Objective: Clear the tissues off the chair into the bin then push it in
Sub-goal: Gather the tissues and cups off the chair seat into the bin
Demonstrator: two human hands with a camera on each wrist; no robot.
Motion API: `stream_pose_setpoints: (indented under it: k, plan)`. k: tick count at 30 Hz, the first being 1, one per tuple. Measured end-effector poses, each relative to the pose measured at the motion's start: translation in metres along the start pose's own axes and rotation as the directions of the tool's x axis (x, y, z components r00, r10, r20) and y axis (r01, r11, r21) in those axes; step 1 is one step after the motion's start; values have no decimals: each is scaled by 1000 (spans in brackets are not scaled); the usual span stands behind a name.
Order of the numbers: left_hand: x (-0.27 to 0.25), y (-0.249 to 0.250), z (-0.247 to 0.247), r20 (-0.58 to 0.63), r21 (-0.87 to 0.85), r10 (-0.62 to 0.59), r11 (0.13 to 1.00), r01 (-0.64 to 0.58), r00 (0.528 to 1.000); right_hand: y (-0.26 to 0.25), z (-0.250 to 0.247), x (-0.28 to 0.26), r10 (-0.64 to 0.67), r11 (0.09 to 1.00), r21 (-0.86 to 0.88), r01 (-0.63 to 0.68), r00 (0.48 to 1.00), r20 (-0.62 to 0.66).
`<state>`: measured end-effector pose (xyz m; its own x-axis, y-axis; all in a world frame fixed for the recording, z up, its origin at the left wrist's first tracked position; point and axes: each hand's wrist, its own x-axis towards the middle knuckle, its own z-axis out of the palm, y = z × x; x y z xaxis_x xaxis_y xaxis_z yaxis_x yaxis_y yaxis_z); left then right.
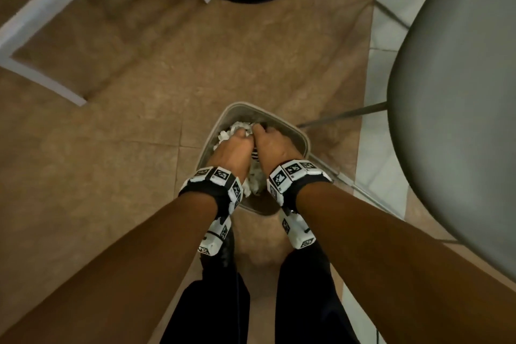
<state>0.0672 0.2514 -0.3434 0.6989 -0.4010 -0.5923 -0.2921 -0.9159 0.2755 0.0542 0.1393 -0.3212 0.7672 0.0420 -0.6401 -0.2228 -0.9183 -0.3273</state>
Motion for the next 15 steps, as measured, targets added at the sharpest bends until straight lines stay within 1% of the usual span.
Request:
stream_pose_setpoints:
  k: [3, 6, 8, 10, 12, 14, 15]
  plan:
    - [13, 1, 10, 83, -25, -45, 999, 47, 996, 4, 5, 16, 19, 999, -48, -17, 999, 46]
    - [19, 2, 6, 139, -57, -56, 996, 65, 989, 10, 10, 19, 34, 997, -68, -25, 990, 137]
    - [13, 2, -3, 183, -65, -67, 995, 80, 981, 15, 10, 8, 42, 999, -2, -43, 984, 176]
    - [3, 1, -20, 193, -111, -98, 986, 121, 976, 16, 0, -4, 90, 994, 43, -98, 982, 166]
    - [-8, 4, -45, 250, -133, -141, 975, 178, 958, 14, -16, -17, 165, 983, 48, -174, 974, 156]
    - [-17, 15, -77, 302, -107, -146, 977, 186, 942, 10, -38, -36, 212, 973, 56, -223, 964, 162]
    - [-19, 22, -95, 307, -79, -144, 981, 176, 941, 11, -51, -46, 214, 969, 93, -230, 965, 154]
